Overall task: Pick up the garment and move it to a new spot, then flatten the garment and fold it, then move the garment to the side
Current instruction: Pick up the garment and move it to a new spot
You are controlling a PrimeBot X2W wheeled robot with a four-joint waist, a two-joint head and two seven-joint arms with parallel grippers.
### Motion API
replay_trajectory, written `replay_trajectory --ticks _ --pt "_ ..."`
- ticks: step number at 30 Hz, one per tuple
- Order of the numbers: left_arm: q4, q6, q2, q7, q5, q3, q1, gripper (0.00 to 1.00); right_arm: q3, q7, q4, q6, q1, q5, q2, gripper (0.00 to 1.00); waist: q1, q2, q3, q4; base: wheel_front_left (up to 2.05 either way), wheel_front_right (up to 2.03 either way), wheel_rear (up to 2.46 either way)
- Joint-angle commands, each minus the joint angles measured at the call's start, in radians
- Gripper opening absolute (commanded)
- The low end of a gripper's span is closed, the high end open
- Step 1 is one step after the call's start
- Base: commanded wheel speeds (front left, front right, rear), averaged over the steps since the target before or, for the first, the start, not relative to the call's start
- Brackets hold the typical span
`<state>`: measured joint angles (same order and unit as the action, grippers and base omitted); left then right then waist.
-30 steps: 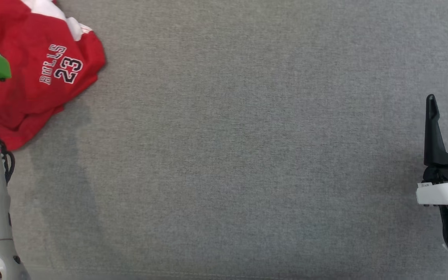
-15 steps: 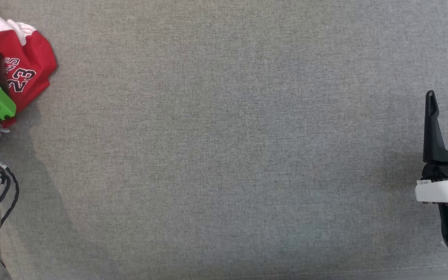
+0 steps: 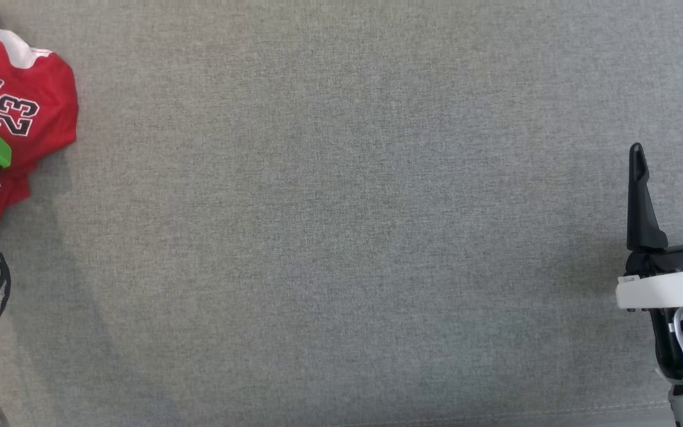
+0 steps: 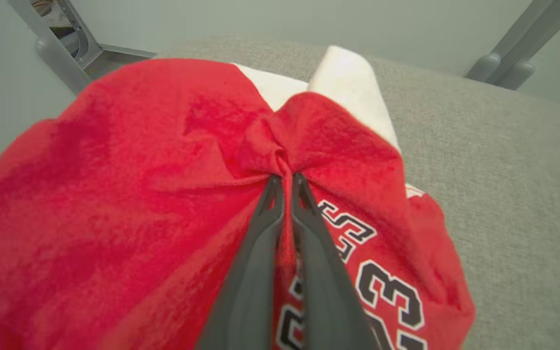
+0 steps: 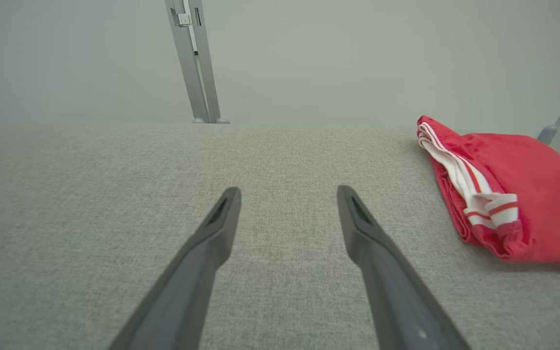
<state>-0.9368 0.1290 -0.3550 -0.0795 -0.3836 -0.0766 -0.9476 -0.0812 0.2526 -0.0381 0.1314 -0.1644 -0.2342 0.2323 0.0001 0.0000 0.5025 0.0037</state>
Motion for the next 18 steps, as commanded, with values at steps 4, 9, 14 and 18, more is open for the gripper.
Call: replay_trajectory --ticks 4,9,14,18 --pt "0.032 -0.001 -0.001 0.073 0.015 0.020 -0.043 0.00 0.013 0.006 0.021 -0.002 -0.005 -0.003 -0.013 1.00 -0.0001 0.0000 -0.067 0.002 0.00 0.00 0.00" --pt "0.085 0.001 0.002 0.115 0.022 0.060 -0.069 0.00 0.016 0.010 0.049 -0.002 0.009 -0.007 -0.027 1.00 -0.0001 0.0000 -0.124 -0.005 0.00 0.00 0.00" --pt "0.206 0.002 0.014 0.129 0.009 0.124 -0.088 0.00 0.015 0.013 0.069 -0.002 0.023 -0.004 -0.050 1.00 -0.0001 0.0000 -0.179 -0.026 0.00 0.00 0.00" --pt "0.340 0.002 0.029 0.106 -0.008 0.185 -0.100 0.00 0.013 0.013 0.085 -0.002 0.034 -0.005 -0.069 1.00 -0.0001 0.0000 -0.216 -0.055 0.00 0.00 0.00"
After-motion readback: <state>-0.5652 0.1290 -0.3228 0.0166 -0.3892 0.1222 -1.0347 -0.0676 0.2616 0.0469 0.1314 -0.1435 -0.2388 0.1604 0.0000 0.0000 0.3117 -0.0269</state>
